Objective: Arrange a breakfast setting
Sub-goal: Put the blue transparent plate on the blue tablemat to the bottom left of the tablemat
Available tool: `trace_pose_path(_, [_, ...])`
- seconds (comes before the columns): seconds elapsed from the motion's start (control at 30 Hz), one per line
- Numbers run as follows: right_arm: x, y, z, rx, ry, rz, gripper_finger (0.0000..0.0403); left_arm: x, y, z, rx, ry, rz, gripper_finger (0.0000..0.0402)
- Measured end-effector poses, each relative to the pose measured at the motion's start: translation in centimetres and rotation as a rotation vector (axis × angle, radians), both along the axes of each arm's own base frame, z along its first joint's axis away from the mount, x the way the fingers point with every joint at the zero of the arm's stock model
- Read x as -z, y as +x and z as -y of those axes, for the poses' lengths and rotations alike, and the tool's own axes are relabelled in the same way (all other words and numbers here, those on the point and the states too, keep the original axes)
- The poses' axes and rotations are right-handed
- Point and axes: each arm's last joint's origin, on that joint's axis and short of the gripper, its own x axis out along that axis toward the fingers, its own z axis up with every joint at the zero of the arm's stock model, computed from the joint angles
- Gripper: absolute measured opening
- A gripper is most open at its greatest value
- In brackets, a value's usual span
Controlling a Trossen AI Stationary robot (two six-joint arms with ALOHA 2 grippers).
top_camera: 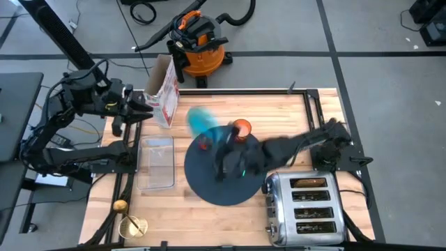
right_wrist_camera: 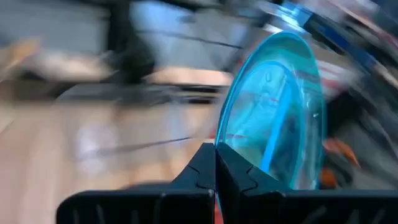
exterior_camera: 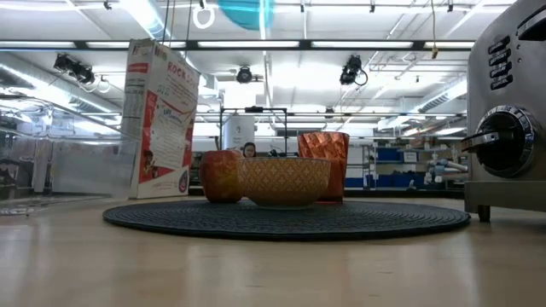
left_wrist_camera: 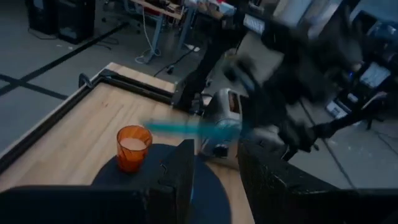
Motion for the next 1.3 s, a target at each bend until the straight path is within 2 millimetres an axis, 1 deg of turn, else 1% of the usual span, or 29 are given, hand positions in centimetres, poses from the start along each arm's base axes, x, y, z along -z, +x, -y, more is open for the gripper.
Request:
trace_pose_path(0.07, [1.7, 0.6, -2.0, -0.126, -0.044, -0.084, 0.0004, -0.1, -0.4, 0.2, -0.008, -0.028, 0.012, 0.0130])
trace_pose_path(0.13, [3.7, 1.3, -3.8, -0.236, -0.020, -0.143, 0.0004, -0.2, -0.7, 0.4, -0.010, -0.034, 0.022, 0.0130])
trace_pose_path(0.2, [6.3, 2.2, -5.5, -0.335, 0.006, -0.209, 0.0004, -0.2, -1.0, 0.6, -0.012, -0.041, 0.030, 0.0130])
trace_pose_path(0.27, [9.2, 3.1, -6.9, -0.424, -0.016, -0.298, 0.0004, -0.3, -1.3, 0.7, -0.017, -0.039, 0.041, 0.0130])
trace_pose_path(0.33, [12.2, 3.9, -7.9, -0.506, -0.077, -0.390, 0.0004, -0.3, -1.5, 0.9, -0.026, -0.034, 0.047, 0.0130])
trace_pose_path(0.4, [14.7, 4.3, -8.6, -0.584, -0.133, -0.472, 0.0004, -0.4, -1.6, 0.9, -0.027, -0.033, 0.050, 0.0130])
trace_pose_path(0.5, [17.1, 4.6, -8.9, -0.600, -0.161, -0.553, 0.0004, -0.3, -1.6, 0.9, -0.028, -0.036, 0.043, 0.0130])
trace_pose_path(0.53, [17.5, 4.6, -8.9, -0.591, -0.160, -0.576, 0.0004, -0.3, -1.6, 0.9, -0.028, -0.036, 0.043, 0.0130])
trace_pose_path(0.7, [18.3, 4.5, -8.4, -0.590, -0.087, -0.631, 0.0004, -0.3, -1.6, 0.9, -0.025, -0.012, 0.043, 0.0130])
trace_pose_path(0.77, [19.2, 4.7, -8.1, -0.599, -0.072, -0.667, 0.0004, -0.3, -1.6, 0.9, -0.025, -0.001, 0.043, 0.0130])
trace_pose_path(0.87, [20.0, 4.9, -7.7, -0.607, -0.060, -0.698, 0.0004, -0.3, -1.6, 0.8, -0.032, 0.004, 0.043, 0.0130])
trace_pose_path(0.9, [20.0, 5.1, -7.6, -0.603, -0.056, -0.689, 0.0004, -0.3, -1.6, 0.8, -0.034, 0.009, 0.042, 0.0130])
trace_pose_path(1.07, [20.4, 4.8, -6.8, -0.619, -0.023, -0.766, 0.0004, -0.3, -1.6, 0.8, -0.031, 0.028, 0.041, 0.0130])
trace_pose_path(1.3, [20.5, 5.0, -6.1, -0.618, 0.006, -0.783, 0.0008, -0.3, -1.6, 0.8, -0.027, 0.042, 0.039, 0.0130])
